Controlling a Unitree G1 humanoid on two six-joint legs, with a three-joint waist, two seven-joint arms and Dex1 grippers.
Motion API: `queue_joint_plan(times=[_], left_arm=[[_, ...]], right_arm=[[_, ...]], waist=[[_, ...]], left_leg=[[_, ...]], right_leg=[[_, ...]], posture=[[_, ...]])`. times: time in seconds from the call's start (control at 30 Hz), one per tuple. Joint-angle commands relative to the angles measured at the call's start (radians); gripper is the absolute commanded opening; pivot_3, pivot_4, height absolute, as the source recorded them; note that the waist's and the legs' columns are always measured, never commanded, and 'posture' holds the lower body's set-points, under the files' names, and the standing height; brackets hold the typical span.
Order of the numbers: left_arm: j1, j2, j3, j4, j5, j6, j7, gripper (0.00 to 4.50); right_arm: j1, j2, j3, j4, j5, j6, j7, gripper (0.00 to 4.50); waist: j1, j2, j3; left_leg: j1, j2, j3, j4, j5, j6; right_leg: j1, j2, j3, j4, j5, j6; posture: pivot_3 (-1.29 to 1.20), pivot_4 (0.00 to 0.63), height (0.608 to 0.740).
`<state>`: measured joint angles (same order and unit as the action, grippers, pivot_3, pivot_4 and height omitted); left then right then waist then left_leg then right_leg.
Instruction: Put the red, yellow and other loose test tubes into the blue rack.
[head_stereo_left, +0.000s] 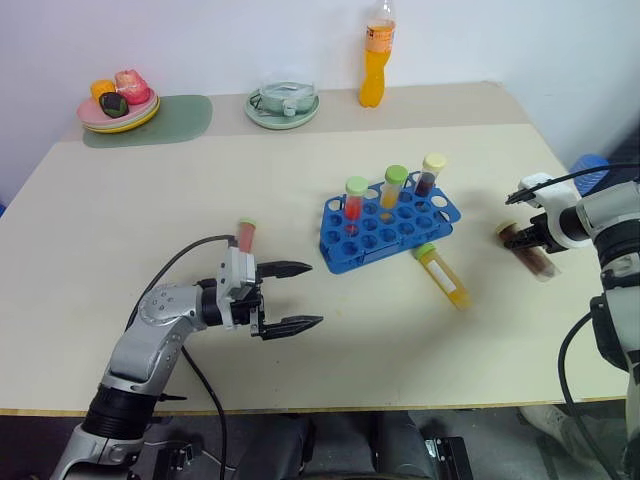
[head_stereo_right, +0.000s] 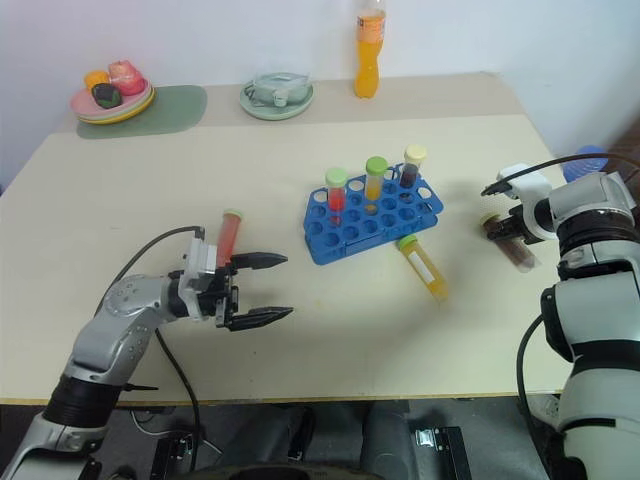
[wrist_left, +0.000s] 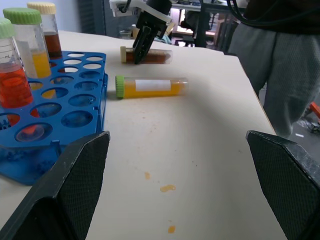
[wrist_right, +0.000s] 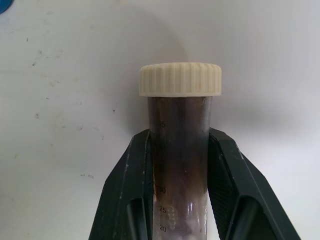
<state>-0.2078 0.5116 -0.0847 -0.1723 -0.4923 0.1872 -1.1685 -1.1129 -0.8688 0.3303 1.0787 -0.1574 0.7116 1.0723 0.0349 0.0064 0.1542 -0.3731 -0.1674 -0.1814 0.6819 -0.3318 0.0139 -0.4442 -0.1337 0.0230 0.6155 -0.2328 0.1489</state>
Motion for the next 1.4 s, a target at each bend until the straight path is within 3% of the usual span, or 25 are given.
queue_joint_plan(times=[0.03, 0.23, 0.33, 0.43, 0.53, 0.67, 0.9, 1.1, 1.4], left_arm=[[-0.025, -0.002, 0.006, 0.003, -0.010, -0.014, -0.010, 4.50], [-0.041, 0.000, 0.006, 0.025, -0.007, -0.023, -0.024, 4.50], [-0.041, 0.005, 0.010, 0.027, -0.009, -0.022, -0.028, 4.50], [-0.038, 0.006, 0.013, 0.023, -0.013, -0.016, -0.027, 4.50], [-0.039, 0.005, 0.017, 0.026, -0.015, -0.015, -0.027, 4.50], [-0.052, 0.002, 0.017, 0.038, -0.014, -0.013, -0.027, 4.50], [-0.096, 0.019, 0.024, 0.080, -0.015, -0.012, -0.063, 4.50], [-0.124, 0.022, 0.025, 0.100, -0.015, -0.012, -0.074, 4.50], [-0.113, 0.030, 0.025, 0.090, -0.013, -0.011, -0.075, 4.50]], right_arm=[[0.030, -0.049, -0.043, -0.093, 0.011, -0.035, 0.043, 1.08], [0.182, -0.098, -0.224, -0.417, 0.156, 0.018, 0.080, 1.08], [0.372, -0.070, -0.426, -0.723, 0.325, 0.037, 0.079, 1.08], [0.514, 0.094, -0.655, -0.951, 0.513, -0.033, -0.007, 1.08], [0.565, 0.320, -0.820, -1.083, 0.579, -0.137, -0.272, 1.08], [0.704, 0.510, -0.803, -1.204, 0.548, -0.351, -0.410, 1.08], [0.797, 0.656, -0.707, -1.084, 0.451, -0.728, -0.520, 1.08], [0.761, 0.683, -0.683, -0.928, 0.449, -0.913, -0.562, 1.08], [0.704, 0.686, -0.662, -0.915, 0.557, -0.948, -0.532, 1.08]], waist=[[0.001, 0.000, 0.000], [0.002, 0.000, 0.000], [0.003, 0.000, 0.000], [0.000, 0.000, 0.000], [-0.001, 0.000, 0.000], [0.008, -0.001, -0.001], [-0.026, 0.000, -0.001], [-0.047, 0.001, -0.001], [-0.049, 0.001, -0.001]], left_leg=[[0.000, 0.000, 0.000, 0.000, 0.000, 0.000], [0.000, 0.000, 0.000, 0.000, 0.000, 0.000], [0.000, 0.000, 0.000, -0.001, 0.000, 0.000], [0.000, 0.001, 0.000, 0.000, 0.000, 0.000], [0.001, 0.001, 0.002, 0.001, 0.000, 0.000], [0.001, 0.001, 0.000, 0.001, 0.000, -0.001], [0.003, 0.001, 0.002, 0.001, 0.001, -0.001], [0.005, 0.001, 0.002, -0.001, 0.001, -0.002], [0.005, 0.002, 0.002, -0.001, 0.001, -0.001]], right_leg=[[0.000, 0.000, 0.000, 0.000, 0.000, 0.000], [0.000, 0.000, 0.000, 0.000, 0.000, 0.000], [-0.001, 0.000, 0.000, 0.000, 0.000, 0.000], [0.000, 0.000, 0.000, 0.001, 0.000, 0.000], [0.000, 0.001, 0.001, 0.001, 0.002, 0.000], [0.001, 0.001, 0.000, 0.001, 0.002, 0.000], [0.000, 0.001, 0.000, 0.005, 0.002, 0.000], [0.001, 0.001, -0.001, 0.006, 0.002, 0.000], [0.000, 0.001, 0.000, 0.005, 0.002, 0.000]], posture=[[0.00, 0.150, 0.740], [0.00, 0.150, 0.740], [0.00, 0.150, 0.740], [0.00, 0.150, 0.740], [0.00, 0.150, 0.740], [0.00, 0.150, 0.740], [0.00, 0.150, 0.740], [0.00, 0.150, 0.740], [0.00, 0.150, 0.740]])
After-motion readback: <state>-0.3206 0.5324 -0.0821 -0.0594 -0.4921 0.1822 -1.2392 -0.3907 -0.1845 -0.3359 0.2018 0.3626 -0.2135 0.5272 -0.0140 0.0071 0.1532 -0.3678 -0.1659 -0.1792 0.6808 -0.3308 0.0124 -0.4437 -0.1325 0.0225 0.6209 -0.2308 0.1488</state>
